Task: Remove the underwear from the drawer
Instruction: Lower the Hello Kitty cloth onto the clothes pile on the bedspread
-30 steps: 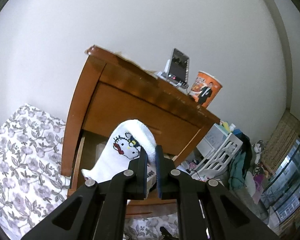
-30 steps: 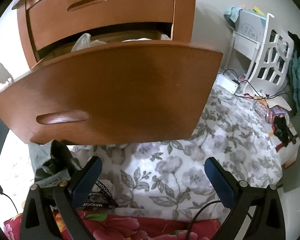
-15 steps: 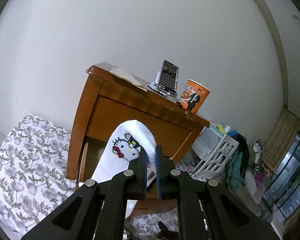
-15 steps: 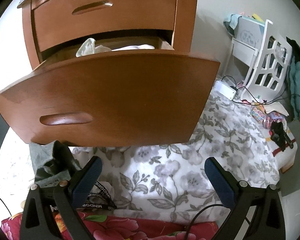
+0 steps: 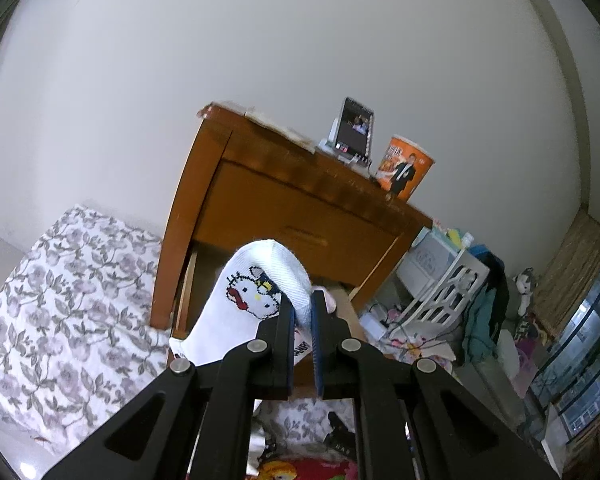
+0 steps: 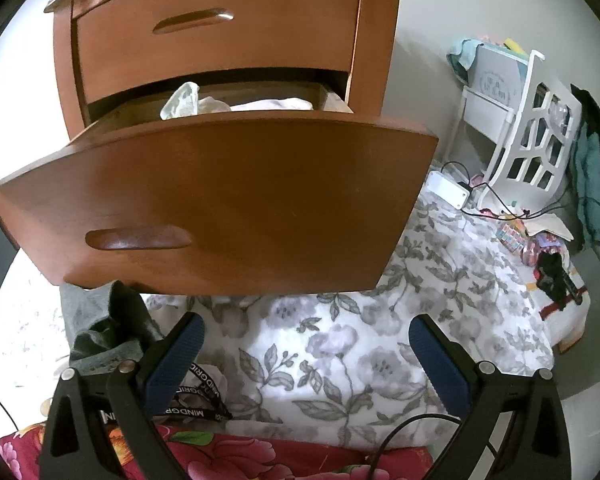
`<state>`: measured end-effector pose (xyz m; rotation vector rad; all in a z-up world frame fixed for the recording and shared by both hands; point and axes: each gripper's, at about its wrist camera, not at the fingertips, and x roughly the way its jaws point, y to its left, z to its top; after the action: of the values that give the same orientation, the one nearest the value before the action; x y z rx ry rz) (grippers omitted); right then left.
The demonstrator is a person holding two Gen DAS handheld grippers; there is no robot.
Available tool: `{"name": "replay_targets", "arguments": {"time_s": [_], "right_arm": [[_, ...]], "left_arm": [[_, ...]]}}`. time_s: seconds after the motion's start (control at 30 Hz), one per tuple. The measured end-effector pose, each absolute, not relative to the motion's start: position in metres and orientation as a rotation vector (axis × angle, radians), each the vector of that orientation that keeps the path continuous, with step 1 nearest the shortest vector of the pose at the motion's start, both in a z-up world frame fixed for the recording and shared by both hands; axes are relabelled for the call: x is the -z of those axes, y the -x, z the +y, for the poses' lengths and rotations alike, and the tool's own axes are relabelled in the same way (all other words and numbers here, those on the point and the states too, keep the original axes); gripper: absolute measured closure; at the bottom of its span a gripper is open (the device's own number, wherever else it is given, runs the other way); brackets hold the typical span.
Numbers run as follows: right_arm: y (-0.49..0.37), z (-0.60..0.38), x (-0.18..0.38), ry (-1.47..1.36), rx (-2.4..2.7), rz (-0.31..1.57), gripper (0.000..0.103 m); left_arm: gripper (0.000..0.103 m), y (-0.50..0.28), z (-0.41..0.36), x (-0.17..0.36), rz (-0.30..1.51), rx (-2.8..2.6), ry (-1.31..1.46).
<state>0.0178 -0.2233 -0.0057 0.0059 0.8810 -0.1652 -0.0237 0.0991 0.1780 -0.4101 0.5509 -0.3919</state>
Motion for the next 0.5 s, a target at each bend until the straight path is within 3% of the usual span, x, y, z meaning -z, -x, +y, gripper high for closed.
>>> {"name": "replay_targets", "arguments": {"time_s": [0.5], "right_arm": [[-0.017,-0.221,0.005,0.004,0.167,0.874,0.0]], "left_arm": [[0.096,0.008,0.078,-0.122,0.769,0.391,0.375]]}}
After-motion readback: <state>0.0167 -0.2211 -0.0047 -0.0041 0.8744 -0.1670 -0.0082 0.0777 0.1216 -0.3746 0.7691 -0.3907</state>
